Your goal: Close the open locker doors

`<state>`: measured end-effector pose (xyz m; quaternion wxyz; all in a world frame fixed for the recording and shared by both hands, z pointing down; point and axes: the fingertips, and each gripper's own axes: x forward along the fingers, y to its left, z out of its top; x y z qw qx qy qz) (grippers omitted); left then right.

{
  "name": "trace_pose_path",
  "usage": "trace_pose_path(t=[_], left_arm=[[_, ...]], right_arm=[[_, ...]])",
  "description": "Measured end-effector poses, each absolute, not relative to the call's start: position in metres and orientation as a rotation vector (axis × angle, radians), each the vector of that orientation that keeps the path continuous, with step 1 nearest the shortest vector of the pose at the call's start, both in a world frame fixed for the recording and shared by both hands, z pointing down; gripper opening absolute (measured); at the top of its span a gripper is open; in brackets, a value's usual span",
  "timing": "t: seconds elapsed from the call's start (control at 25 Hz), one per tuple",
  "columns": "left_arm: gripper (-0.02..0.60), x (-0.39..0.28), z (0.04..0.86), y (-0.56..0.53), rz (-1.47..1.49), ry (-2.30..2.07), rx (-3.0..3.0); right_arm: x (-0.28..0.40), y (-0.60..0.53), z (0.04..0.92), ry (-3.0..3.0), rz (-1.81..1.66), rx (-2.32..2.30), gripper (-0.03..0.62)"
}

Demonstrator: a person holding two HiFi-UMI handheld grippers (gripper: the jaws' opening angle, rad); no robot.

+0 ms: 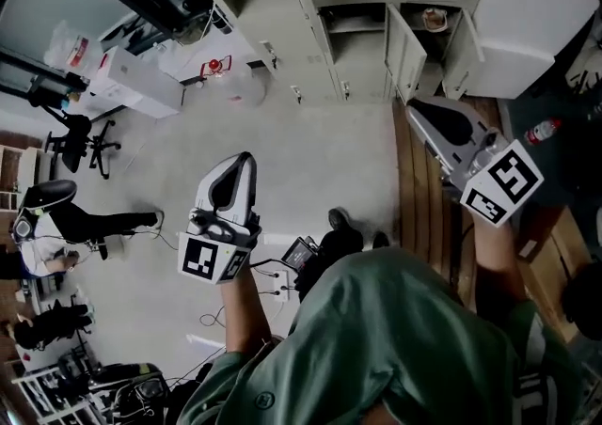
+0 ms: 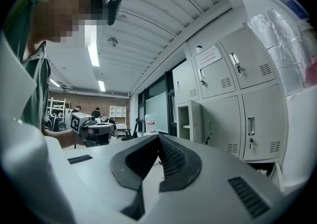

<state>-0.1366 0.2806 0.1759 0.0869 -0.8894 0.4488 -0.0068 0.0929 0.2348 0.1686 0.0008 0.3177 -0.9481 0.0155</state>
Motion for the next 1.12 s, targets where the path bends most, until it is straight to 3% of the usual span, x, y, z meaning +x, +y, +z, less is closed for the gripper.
trace_pose_path(t=[0.4,1.12], left_arm=[[-0.002,-0.167,0.168,0.218,0.151,1.207,-2.725],[-0.002,-0.169,0.194,0.101,0.059,1.165,-2.776]], right_arm=[[0.072,0.192,0.160,-2.886,-0.011,1.151,0.005],[0.051,0.079,0.185,-2.886,0.039,1.144,0.005]])
